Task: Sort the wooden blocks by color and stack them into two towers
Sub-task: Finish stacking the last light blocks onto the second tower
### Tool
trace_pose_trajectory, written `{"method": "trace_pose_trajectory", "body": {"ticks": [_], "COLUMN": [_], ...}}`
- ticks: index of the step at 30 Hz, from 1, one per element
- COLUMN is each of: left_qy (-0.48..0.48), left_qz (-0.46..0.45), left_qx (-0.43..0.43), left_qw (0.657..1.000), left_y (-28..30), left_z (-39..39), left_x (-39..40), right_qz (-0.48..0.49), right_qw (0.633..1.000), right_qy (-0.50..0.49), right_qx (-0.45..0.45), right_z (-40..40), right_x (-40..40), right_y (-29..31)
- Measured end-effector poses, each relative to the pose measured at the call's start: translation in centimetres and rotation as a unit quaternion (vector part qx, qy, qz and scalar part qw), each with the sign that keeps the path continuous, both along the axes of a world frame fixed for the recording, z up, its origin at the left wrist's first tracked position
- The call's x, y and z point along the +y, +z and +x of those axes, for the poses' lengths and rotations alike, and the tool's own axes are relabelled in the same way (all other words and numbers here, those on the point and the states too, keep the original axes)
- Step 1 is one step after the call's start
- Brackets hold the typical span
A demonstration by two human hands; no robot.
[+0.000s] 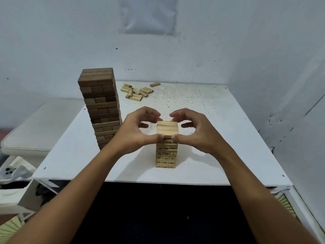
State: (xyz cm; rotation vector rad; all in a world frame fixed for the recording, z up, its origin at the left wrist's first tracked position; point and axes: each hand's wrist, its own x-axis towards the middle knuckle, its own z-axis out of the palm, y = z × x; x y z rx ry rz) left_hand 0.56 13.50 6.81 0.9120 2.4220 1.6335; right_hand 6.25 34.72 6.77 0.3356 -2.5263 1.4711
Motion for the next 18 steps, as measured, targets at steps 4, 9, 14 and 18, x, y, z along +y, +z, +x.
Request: {"method": "trace_pose_trajectory", "body": {"ticks": [4, 9, 14, 18], "left_qy": [-0.001, -0.003, -0.008, -0.012], "left_qz": [0.000, 0.001, -0.001, 0.000], "left_qx": [-0.004, -0.006, -0.005, -0.004], "left_qw": [1.000, 1.000, 1.000, 1.000], "left_y": [-0.30, -0.53, -0.67, -0.84], "left_z": [0.01, 0.04, 0.01, 0.07], "left_x": [-0.20, -0.21, -0.34, -0.35], "right_qz": [0.010, 0.016, 0.021, 0.023], "right_qw": [1.000, 1.000, 1.000, 1.000], "right_qy": [-0.002, -0.003, -0.004, -0.001], "right_qx": [-0.006, -0.009, -0.010, -0.013], "right_z": [0.08, 0.09, 0.10, 0.23], "right_x": [-0.12, -0.15, -0.14, -0.02], "right_y": [-0.13, -0.21, -0.29, -0.36]}}
